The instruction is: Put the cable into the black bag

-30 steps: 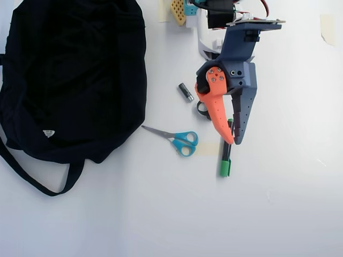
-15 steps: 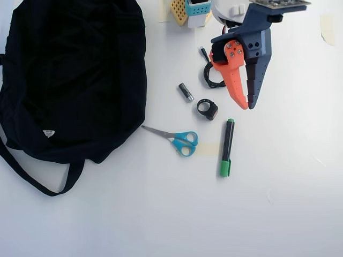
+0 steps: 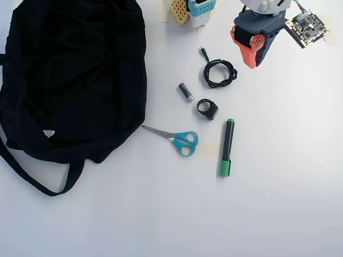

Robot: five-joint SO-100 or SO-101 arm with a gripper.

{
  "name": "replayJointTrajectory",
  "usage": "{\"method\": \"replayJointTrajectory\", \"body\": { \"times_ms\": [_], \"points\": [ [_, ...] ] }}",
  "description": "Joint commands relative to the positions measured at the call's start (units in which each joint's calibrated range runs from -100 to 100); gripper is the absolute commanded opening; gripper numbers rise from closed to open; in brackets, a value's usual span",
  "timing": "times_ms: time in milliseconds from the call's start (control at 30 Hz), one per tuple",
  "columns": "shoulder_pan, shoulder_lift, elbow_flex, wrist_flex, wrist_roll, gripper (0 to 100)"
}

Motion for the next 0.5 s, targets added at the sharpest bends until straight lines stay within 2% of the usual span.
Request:
{"method": "replayJointTrajectory", "body": {
  "times_ms": [0, 167, 467],
  "points": [
    [-0.84, -2.19, -2.32, 8.39, -0.13, 2],
    [-0.69, -2.11, -1.52, 15.37, -0.08, 2],
    [-0.76, -2.11, 1.90, 15.97, 0.55, 3]
  ]
}}
